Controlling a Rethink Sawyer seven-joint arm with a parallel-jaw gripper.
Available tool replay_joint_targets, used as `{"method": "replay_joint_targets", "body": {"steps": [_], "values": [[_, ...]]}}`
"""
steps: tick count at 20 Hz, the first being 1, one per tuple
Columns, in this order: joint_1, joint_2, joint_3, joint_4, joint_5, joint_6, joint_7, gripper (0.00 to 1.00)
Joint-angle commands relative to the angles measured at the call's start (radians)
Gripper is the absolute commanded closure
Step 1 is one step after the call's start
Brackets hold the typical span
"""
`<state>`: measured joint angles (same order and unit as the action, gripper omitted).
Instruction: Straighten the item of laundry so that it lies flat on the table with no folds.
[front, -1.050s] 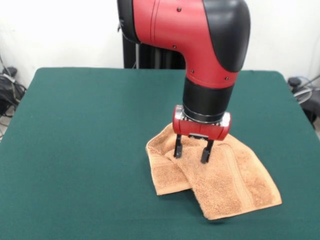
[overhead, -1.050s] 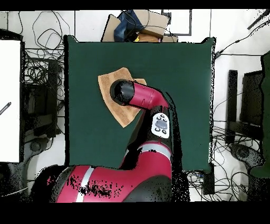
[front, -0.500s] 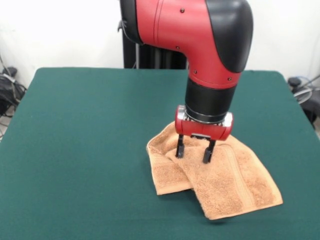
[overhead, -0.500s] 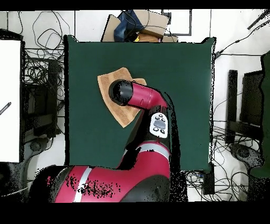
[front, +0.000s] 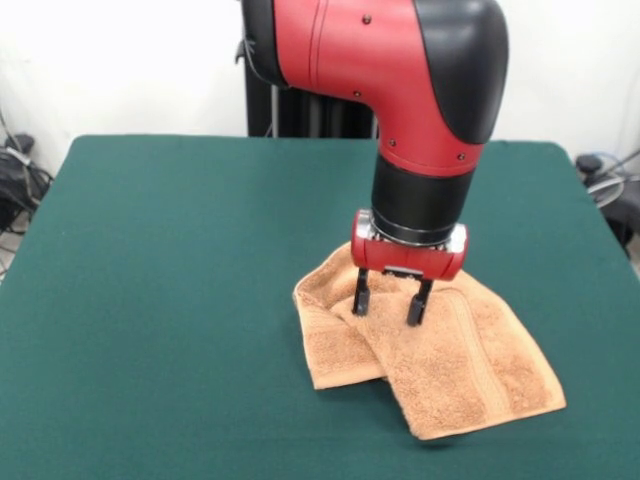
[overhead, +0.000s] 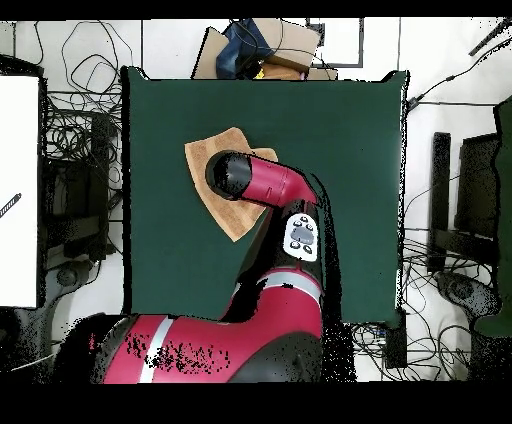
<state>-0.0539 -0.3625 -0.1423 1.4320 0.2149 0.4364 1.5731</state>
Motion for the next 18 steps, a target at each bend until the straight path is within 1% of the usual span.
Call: {"method": "replay_joint_targets", "body": {"steps": [1,13,18], "values": [[0.005,-0.016,0.04,0.077,0.025,0.037,0.219,0.0],[-0.011,-0.037,0.044,0.096,0.02,0.04,0.203,0.0],[-0.015,-0.022,0.05,0.096,0.018,0.018,0.204,0.0]]}}
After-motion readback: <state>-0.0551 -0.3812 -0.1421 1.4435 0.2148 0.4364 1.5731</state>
